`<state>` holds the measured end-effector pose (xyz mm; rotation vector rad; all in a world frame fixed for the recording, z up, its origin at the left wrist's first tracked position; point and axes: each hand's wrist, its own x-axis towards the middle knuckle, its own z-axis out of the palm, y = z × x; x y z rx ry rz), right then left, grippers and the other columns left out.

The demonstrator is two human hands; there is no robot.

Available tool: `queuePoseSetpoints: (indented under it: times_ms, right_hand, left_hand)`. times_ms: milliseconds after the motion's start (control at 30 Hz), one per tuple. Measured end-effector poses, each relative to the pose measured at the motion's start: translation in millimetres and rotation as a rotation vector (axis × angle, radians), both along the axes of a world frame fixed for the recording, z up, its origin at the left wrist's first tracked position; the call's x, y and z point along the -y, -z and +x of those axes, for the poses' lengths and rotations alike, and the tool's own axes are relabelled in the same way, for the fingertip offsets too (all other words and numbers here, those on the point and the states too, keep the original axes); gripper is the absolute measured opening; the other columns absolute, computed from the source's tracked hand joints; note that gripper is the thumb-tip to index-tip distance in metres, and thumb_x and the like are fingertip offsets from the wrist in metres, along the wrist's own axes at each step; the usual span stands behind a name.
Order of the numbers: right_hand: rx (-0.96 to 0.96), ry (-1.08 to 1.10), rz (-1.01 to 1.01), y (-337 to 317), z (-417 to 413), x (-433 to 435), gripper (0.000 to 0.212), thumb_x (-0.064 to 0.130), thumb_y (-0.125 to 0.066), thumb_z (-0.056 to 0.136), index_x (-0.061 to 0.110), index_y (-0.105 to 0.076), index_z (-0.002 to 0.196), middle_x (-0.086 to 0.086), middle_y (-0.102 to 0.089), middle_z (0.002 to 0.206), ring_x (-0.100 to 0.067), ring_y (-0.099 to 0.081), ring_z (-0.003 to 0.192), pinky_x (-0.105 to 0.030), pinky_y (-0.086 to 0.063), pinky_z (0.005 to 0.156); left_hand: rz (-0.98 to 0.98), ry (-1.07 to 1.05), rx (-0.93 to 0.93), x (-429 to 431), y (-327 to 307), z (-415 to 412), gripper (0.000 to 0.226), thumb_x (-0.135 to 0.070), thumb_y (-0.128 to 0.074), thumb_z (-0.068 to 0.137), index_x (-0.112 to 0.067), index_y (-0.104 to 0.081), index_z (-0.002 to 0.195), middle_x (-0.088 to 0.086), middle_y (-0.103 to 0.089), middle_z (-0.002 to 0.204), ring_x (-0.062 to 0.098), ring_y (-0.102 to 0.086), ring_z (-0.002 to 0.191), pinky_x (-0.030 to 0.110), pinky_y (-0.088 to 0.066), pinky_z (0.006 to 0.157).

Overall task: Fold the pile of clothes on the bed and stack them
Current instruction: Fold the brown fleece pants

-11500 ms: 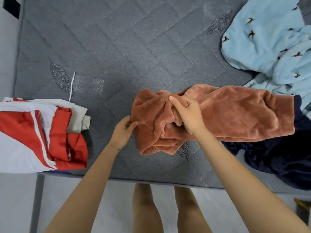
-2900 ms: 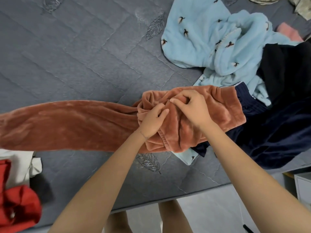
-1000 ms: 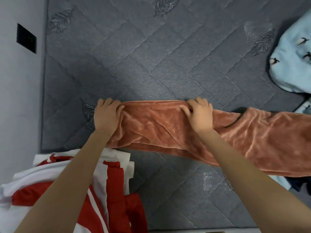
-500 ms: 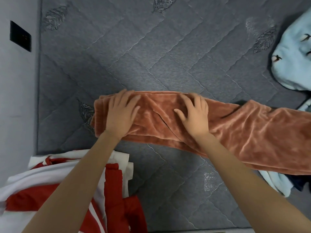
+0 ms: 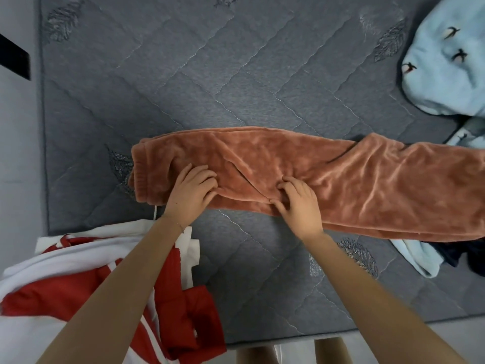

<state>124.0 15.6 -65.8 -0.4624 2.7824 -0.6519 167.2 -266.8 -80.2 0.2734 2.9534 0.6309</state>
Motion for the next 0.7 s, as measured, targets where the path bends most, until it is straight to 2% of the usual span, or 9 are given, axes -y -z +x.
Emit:
queuePoseSetpoints:
  times_ms: [67, 133, 200, 267, 333, 400, 467, 533, 700]
  right_hand:
    - [-0.003, 0.042, -0.066, -4.0, -6.8, 0.3, 0.018, 0.026, -0.073, 0.086, 0.009, -0.070, 0.094, -0.007, -0.071, 0.101, -0.029, -0.065, 0.098, -0.043, -0.050, 0.089]
    - [0.042, 0.121, -0.112, -14.9, -10.6, 1.9, 0.018, 0.027, -0.068, 0.091, 0.011, -0.072, 0.086, -0.004, -0.073, 0.086, -0.026, -0.067, 0.083, -0.035, -0.050, 0.075]
    - [0.065, 0.215, -0.126, -24.1, -11.4, 2.4, 0.020, 0.029, -0.065, 0.094, 0.013, -0.073, 0.086, -0.002, -0.073, 0.080, -0.024, -0.066, 0.075, -0.031, -0.046, 0.064]
    - [0.064, 0.242, -0.119, -27.6, -9.4, 2.4, 0.021, 0.030, -0.063, 0.095, 0.015, -0.073, 0.085, 0.000, -0.072, 0.078, -0.022, -0.065, 0.073, -0.027, -0.042, 0.060]
    - [0.054, 0.188, -0.102, -24.5, -4.8, 2.3, 0.018, 0.026, -0.064, 0.094, 0.014, -0.074, 0.086, -0.002, -0.072, 0.083, -0.025, -0.065, 0.079, -0.029, -0.042, 0.066]
    - [0.059, 0.124, -0.061, -14.8, -0.1, 0.1, 0.013, 0.023, -0.068, 0.091, 0.013, -0.076, 0.096, -0.004, -0.071, 0.100, -0.031, -0.062, 0.096, -0.039, -0.045, 0.081]
    - [0.103, 0.094, 0.008, -7.1, 4.4, -3.9, 0.026, 0.026, -0.069, 0.089, 0.014, -0.072, 0.112, -0.006, -0.064, 0.120, -0.032, -0.052, 0.116, -0.046, -0.038, 0.096]
    - [0.084, 0.060, 0.034, -6.4, 4.8, -8.9, 0.036, 0.032, -0.068, 0.090, 0.015, -0.067, 0.122, -0.008, -0.057, 0.133, -0.033, -0.043, 0.129, -0.047, -0.031, 0.106]
    - [-0.002, 0.028, 0.074, -21.0, -6.8, -32.3, 0.053, 0.048, -0.055, 0.093, 0.021, -0.053, 0.139, -0.007, -0.044, 0.149, -0.031, -0.027, 0.142, -0.049, -0.018, 0.117]
  left_hand:
    - [0.026, 0.012, 0.026, 3.2, -5.1, -3.1, 0.025, -0.031, -0.046, 0.090, -0.016, -0.065, 0.082, 0.001, -0.069, 0.112, 0.026, -0.057, 0.121, 0.042, -0.024, 0.112]
    - [0.053, 0.050, 0.055, 12.1, -10.7, -2.0, 0.025, -0.031, -0.043, 0.091, -0.017, -0.062, 0.083, 0.000, -0.068, 0.118, 0.024, -0.054, 0.125, 0.038, -0.021, 0.113]
    - [0.074, 0.081, 0.098, 22.5, -16.4, 3.5, 0.020, -0.028, -0.048, 0.093, -0.018, -0.061, 0.083, -0.001, -0.068, 0.121, 0.021, -0.052, 0.127, 0.038, -0.022, 0.115]
    - [0.075, 0.090, 0.152, 27.0, -21.7, 10.0, 0.008, -0.022, -0.059, 0.090, -0.018, -0.063, 0.084, -0.002, -0.068, 0.121, 0.021, -0.053, 0.127, 0.038, -0.022, 0.115]
    - [0.063, 0.084, 0.181, 24.5, -24.0, 14.3, 0.004, -0.018, -0.067, 0.086, -0.018, -0.064, 0.084, -0.002, -0.068, 0.121, 0.021, -0.052, 0.128, 0.037, -0.020, 0.116]
    - [0.066, 0.032, 0.186, 18.6, -22.9, 15.1, 0.010, -0.028, -0.066, 0.086, -0.018, -0.065, 0.085, -0.001, -0.066, 0.123, 0.022, -0.050, 0.130, 0.034, -0.016, 0.116]
    - [0.050, -0.025, 0.185, 8.0, -22.9, 12.6, 0.033, -0.051, -0.057, 0.083, -0.020, -0.064, 0.093, -0.002, -0.061, 0.130, 0.020, -0.045, 0.133, 0.034, -0.013, 0.117]
    - [0.043, -0.078, 0.156, -7.3, -24.4, 8.5, 0.052, -0.063, -0.053, 0.077, -0.021, -0.063, 0.107, -0.002, -0.055, 0.138, 0.021, -0.041, 0.136, 0.040, -0.014, 0.118]
    - [-0.009, -0.099, 0.087, -47.8, -32.7, -7.3, 0.061, -0.060, -0.048, 0.085, -0.022, -0.056, 0.133, 0.001, -0.046, 0.148, 0.023, -0.034, 0.140, 0.050, -0.018, 0.118]
